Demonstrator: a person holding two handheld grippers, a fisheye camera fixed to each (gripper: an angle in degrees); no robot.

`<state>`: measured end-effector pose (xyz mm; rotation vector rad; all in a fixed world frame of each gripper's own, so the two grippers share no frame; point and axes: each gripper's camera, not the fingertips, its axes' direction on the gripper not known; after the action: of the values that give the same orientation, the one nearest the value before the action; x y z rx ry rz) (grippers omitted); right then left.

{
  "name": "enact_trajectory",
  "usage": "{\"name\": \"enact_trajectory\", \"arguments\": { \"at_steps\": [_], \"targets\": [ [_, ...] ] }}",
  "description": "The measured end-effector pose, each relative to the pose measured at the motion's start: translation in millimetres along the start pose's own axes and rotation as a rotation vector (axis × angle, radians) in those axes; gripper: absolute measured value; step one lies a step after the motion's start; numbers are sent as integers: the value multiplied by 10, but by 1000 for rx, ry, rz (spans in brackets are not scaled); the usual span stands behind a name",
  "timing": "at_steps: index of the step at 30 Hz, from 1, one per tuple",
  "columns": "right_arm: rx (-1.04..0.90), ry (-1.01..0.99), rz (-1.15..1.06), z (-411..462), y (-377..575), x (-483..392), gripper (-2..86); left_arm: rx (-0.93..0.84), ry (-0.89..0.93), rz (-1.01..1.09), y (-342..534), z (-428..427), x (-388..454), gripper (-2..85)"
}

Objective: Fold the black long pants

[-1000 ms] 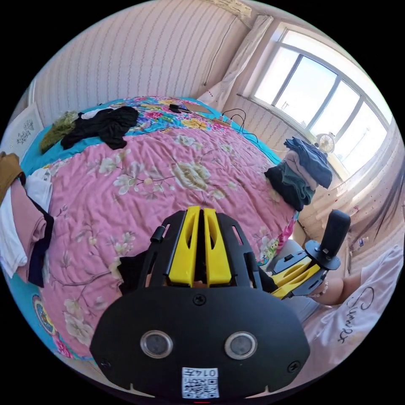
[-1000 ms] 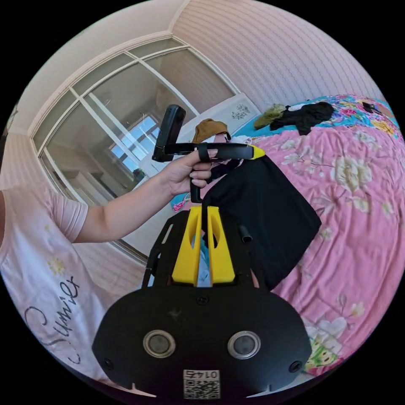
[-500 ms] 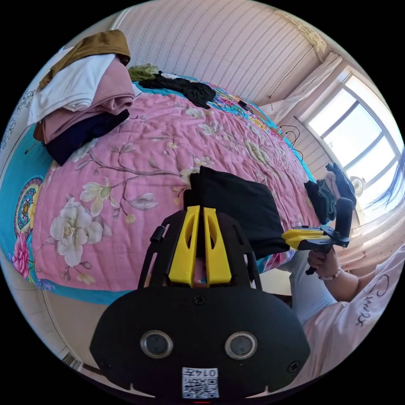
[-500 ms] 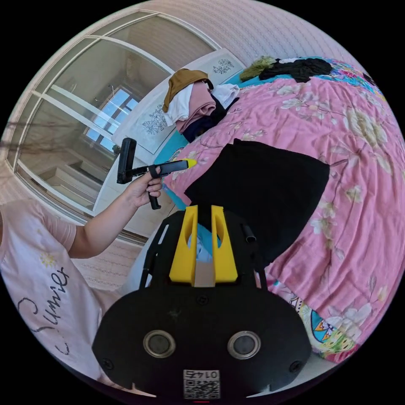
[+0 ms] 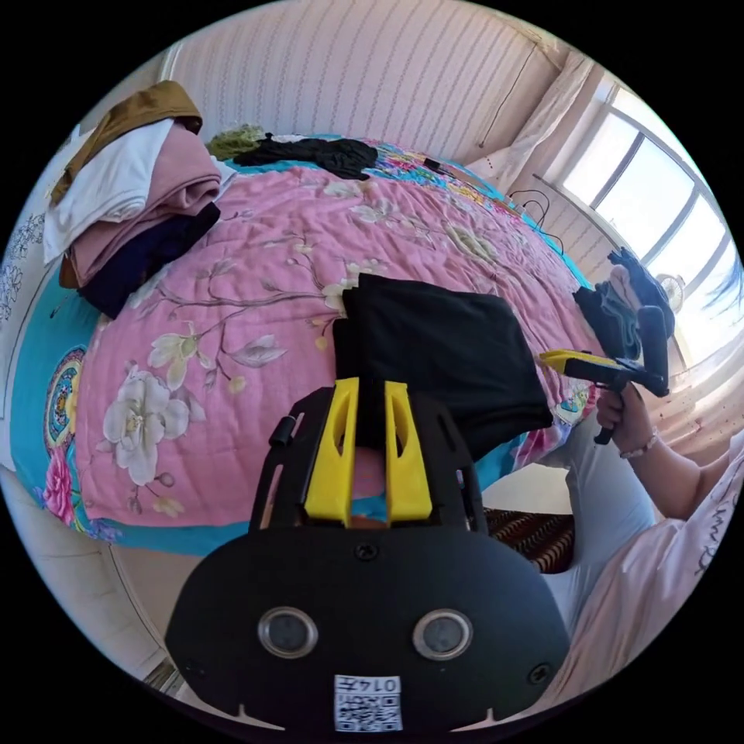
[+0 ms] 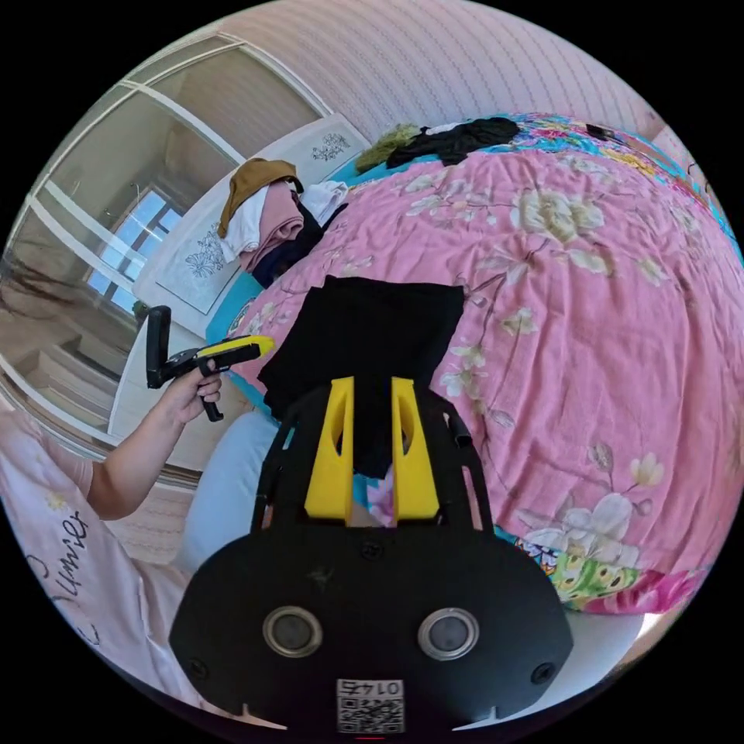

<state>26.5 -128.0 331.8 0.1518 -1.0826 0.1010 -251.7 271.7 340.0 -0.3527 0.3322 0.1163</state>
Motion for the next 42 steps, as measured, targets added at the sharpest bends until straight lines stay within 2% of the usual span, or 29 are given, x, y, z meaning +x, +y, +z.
{"name": "enact_trajectory", "arguments": {
  "at_steps": [2,5,7,10,15,20,25,29,35,38,40,42],
  "targets": [
    [2,35,67,43,-59,95,132,-36,78,-41,-20,71,-97,102],
    [-32,-34,109,236,-130,150,137,-39,144,-71,-7,205,-169,115],
    [-53,-104,116,363,-154,119,133,-22,146,-98,20,239,-173,118],
    [-79,-135,81,386,-211,-47,81,16,164,-174,105,240,-189,108],
    [-111,-130,-126,211,-308,-670,30,111,186,-203,310,41,-129,34],
    [-84,-107,-313,-240,-332,-1228,22,138,225,-208,497,-178,147,11],
    [-81,4,-519,-941,-379,-1590,20,211,418,-230,686,-246,763,4],
    [-83,176,-619,-1770,-367,-1599,19,258,561,-129,573,-276,1642,1],
    [57,395,-472,-3357,-332,-1068,20,398,715,132,-188,-529,3078,-2],
    [238,432,-271,-4286,-167,-592,23,469,764,307,-849,-782,3897,-3],
    [360,414,-131,-4763,24,-235,28,449,778,421,-1198,-851,4477,-2],
    [441,429,87,-5121,310,356,38,356,771,486,-1486,-722,5247,-2]
  ]
}}
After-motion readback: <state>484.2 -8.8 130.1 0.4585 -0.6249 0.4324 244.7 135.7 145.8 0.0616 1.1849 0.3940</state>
